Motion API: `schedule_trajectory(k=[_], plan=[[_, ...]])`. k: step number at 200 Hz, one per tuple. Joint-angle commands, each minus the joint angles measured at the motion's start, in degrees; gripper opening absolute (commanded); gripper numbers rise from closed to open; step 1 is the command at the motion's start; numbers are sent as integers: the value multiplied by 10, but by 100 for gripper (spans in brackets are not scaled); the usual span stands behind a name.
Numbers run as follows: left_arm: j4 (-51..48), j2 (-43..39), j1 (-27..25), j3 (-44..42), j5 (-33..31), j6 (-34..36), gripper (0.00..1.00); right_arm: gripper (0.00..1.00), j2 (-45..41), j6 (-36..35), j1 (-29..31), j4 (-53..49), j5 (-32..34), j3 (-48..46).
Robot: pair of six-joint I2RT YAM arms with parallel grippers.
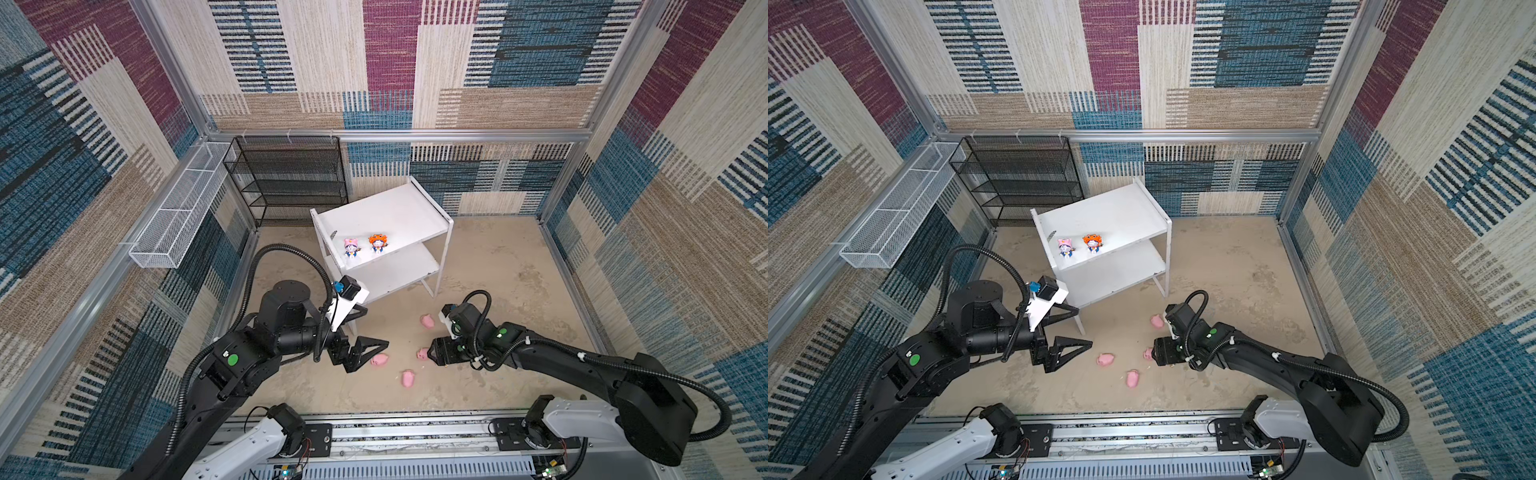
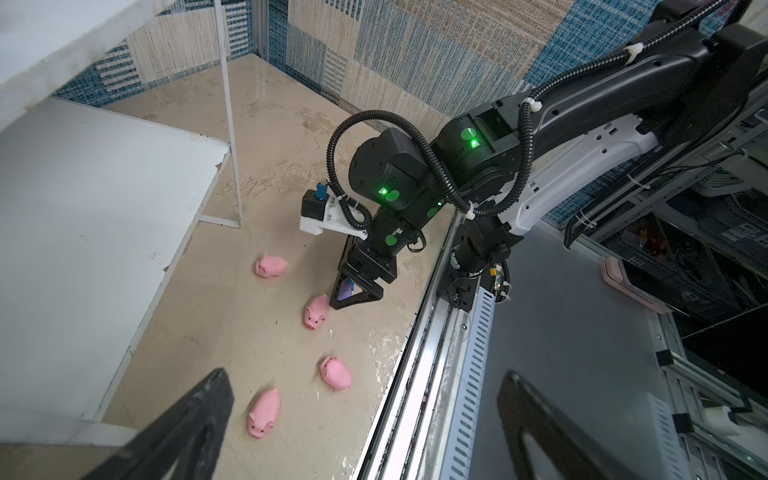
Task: Place and organize the plastic toys onto the shelf
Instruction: 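Lower the right gripper and close it on the purple blue-hatted figure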
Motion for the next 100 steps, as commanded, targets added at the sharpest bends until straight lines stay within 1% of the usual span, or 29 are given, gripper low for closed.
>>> schedule_trajectory(k=[1,22,42,60,73,100], plan=[[15,-2,0,1,-9,1,100,80,14,-38,-1,30,-39,2],[15,-1,0,2,-8,2,99,79,12,-37,4,18,-82,-19],[16,1,0,2,-8,2,100,79,-18,-17,31,2,-85,-29],[18,4,0,1,-7,2,99,78,-48,6,48,-12,-78,-30],[24,4,0,-4,-7,1,99,77,-64,15,54,-21,-55,-31],[30,6,0,-6,-3,0,100,74,-66,22,54,-22,-13,-29]])
